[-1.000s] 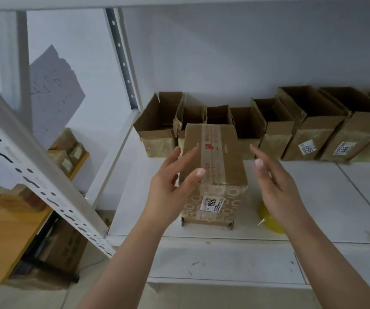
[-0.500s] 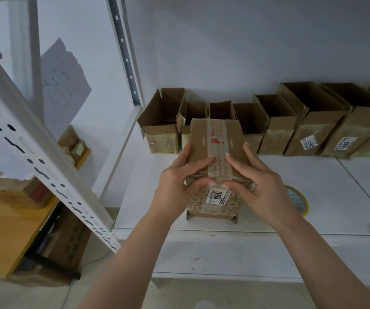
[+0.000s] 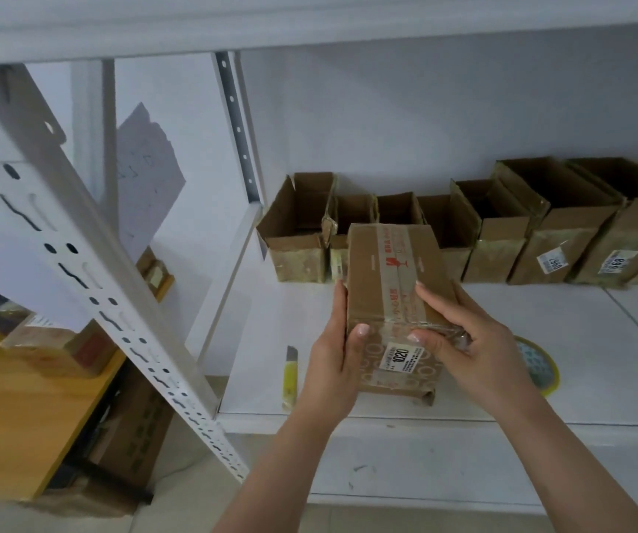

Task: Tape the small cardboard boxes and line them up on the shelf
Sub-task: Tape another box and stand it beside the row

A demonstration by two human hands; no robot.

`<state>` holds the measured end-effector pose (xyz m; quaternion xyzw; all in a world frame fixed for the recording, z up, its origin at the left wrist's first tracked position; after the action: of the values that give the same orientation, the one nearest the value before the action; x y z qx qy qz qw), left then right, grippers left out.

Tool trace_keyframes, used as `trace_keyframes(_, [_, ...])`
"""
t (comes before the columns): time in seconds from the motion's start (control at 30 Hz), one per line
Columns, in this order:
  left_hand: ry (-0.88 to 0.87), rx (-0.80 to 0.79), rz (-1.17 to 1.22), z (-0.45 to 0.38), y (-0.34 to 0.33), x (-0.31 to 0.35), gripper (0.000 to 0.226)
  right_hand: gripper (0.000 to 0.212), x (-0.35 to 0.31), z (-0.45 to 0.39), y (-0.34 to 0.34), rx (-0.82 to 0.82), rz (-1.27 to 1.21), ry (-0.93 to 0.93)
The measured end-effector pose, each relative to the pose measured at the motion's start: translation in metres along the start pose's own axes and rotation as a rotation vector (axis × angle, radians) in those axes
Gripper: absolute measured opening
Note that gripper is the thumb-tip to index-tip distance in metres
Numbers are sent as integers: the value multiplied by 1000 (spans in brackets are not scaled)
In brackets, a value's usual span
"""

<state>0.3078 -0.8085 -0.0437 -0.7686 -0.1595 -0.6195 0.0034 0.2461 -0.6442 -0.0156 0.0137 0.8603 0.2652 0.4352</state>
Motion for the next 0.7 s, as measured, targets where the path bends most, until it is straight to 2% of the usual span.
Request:
trace_keyframes(0.1, [12,55,-10,2,-5,-1,61,55,-3,0,-1,4,-32,1])
trace_keyframes(0.27, [-16,-18,79,0,5,-7,68,56,0,-1,0,-4,-60,-34])
trace_keyframes(0.37, [49,82,135,-11,17,-13,78,57,0,-1,-1,-10,-77,-51])
trace_keyframes(0.57, [-16,110,121,-26,0,-4,85,56,-1,-2,-1,3,-82,-57])
trace_keyframes(0.7, [-67,111,60,-24,-4,-11,82,56,-1,0,0,-5,-60,-59])
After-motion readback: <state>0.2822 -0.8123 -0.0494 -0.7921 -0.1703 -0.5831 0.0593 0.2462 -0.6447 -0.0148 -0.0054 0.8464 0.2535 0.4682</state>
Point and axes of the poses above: each hand's wrist, its own z-axis away from the middle knuckle, its own y-axis out of the back of the hand, x = y × z, the point moved 5 cm from there along -z, towards the middle knuckle, and after that the axes turned 9 degrees about y, right-handed, at the moved point
